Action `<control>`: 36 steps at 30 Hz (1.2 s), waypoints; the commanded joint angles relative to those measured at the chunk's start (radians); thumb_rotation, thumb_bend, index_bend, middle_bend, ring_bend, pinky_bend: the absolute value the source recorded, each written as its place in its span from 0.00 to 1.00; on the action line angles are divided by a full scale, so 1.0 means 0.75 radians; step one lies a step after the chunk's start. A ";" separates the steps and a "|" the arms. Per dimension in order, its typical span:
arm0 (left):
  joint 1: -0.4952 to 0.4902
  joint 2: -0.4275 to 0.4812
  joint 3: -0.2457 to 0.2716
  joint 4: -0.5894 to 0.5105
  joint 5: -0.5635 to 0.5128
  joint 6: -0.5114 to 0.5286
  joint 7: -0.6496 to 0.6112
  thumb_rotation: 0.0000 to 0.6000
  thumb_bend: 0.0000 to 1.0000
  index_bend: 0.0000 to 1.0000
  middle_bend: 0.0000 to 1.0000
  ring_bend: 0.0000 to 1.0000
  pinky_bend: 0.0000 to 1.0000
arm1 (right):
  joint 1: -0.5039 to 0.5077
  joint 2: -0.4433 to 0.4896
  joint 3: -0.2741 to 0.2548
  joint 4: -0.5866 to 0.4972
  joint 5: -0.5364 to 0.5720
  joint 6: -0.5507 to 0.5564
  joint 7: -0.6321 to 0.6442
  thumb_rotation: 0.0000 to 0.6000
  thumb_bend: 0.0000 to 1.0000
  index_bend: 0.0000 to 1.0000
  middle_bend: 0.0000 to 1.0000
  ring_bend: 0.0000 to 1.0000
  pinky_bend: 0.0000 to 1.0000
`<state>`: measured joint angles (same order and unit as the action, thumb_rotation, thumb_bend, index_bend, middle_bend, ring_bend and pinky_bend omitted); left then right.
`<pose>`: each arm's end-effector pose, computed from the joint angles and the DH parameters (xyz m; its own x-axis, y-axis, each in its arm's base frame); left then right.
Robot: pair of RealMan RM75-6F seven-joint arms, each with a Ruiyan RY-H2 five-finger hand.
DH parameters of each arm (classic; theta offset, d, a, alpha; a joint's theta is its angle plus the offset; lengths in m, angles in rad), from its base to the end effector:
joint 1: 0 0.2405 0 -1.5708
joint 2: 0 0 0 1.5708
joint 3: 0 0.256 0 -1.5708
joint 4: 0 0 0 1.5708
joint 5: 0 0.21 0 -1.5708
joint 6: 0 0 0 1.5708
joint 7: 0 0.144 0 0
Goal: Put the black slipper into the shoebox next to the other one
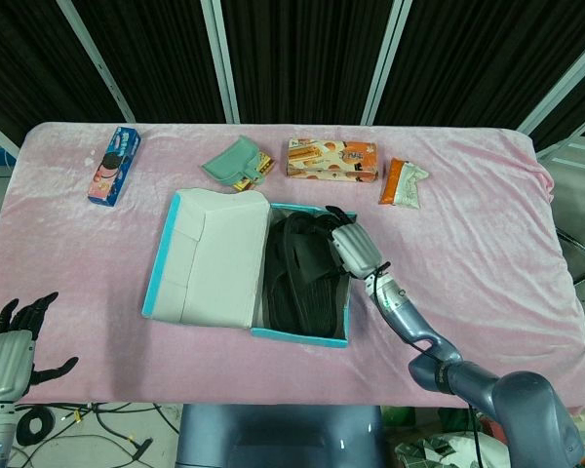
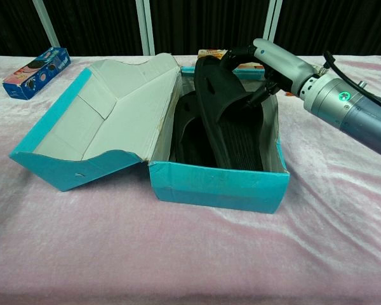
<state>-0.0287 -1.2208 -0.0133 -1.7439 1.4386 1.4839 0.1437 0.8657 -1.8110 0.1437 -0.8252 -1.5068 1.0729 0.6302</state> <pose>-0.2933 0.1536 0.1144 0.3050 0.0821 0.9488 0.9458 0.0906 -0.3119 -0.1394 -0.4007 -0.0408 0.0286 -0.2897 0.9567 -0.8693 -0.4796 -0.1192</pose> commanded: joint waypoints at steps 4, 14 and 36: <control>-0.001 -0.003 0.000 0.006 0.000 -0.003 -0.006 1.00 0.00 0.10 0.15 0.16 0.00 | 0.008 0.124 0.002 -0.179 0.042 -0.112 -0.097 1.00 0.01 0.06 0.06 0.00 0.08; -0.002 -0.007 -0.001 0.020 0.004 -0.003 -0.018 1.00 0.00 0.10 0.15 0.16 0.00 | 0.006 0.265 0.026 -0.396 0.106 -0.199 -0.263 1.00 0.02 0.00 0.00 0.00 0.06; 0.002 -0.007 0.001 0.033 0.014 0.003 -0.034 1.00 0.00 0.10 0.15 0.16 0.00 | -0.043 0.750 0.049 -0.993 0.262 -0.313 -0.691 1.00 0.43 0.00 0.02 0.00 0.06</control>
<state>-0.0274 -1.2264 -0.0129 -1.7194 1.4490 1.4861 0.1180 0.8452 -1.2943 0.1730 -1.5128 -1.2969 0.8195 0.1249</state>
